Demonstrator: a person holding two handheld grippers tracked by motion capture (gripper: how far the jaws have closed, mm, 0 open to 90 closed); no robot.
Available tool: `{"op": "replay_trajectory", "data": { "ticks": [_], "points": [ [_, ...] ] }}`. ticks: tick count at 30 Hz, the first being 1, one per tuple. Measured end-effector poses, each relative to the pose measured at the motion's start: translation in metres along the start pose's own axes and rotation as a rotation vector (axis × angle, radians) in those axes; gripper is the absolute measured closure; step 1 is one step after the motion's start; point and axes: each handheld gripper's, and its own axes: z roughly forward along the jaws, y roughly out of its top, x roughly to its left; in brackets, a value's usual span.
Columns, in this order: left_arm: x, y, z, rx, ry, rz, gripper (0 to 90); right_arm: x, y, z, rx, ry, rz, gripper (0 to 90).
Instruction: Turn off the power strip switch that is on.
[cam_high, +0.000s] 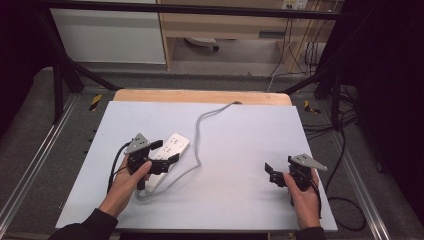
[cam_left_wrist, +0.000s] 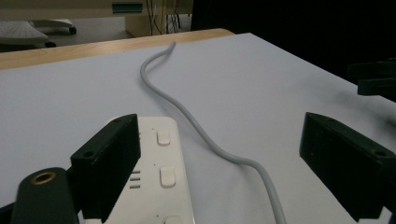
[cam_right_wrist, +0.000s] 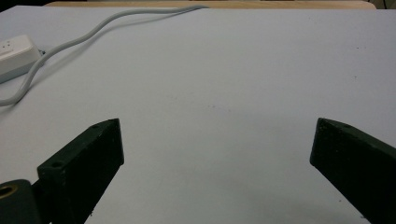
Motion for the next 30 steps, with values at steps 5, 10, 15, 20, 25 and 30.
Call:
{"op": "replay_trajectory", "data": {
  "ticks": [5,10,15,20,25,30],
  "points": [
    [0.001,0.009,-0.010,-0.012,-0.006,-0.011,9.8,0.000,0.000,0.000,-0.001,0.001,0.003,3.2],
    [0.004,0.015,-0.020,-0.027,0.003,-0.016,9.4,-0.001,0.001,-0.001,-0.008,-0.002,0.004,3.2],
    [0.007,0.019,-0.031,-0.041,0.011,-0.022,9.2,-0.001,0.001,-0.001,-0.011,0.002,0.007,3.0],
    [0.008,0.023,-0.045,-0.043,0.025,-0.018,9.1,-0.001,0.001,-0.001,-0.014,-0.001,0.005,3.1],
    [0.013,0.025,-0.058,-0.047,0.047,-0.021,9.0,0.000,0.001,-0.001,-0.014,-0.004,0.003,3.1],
    [0.021,0.022,-0.072,-0.052,0.071,-0.030,9.0,-0.001,0.001,-0.001,-0.016,-0.007,0.003,3.1]
  ]
}}
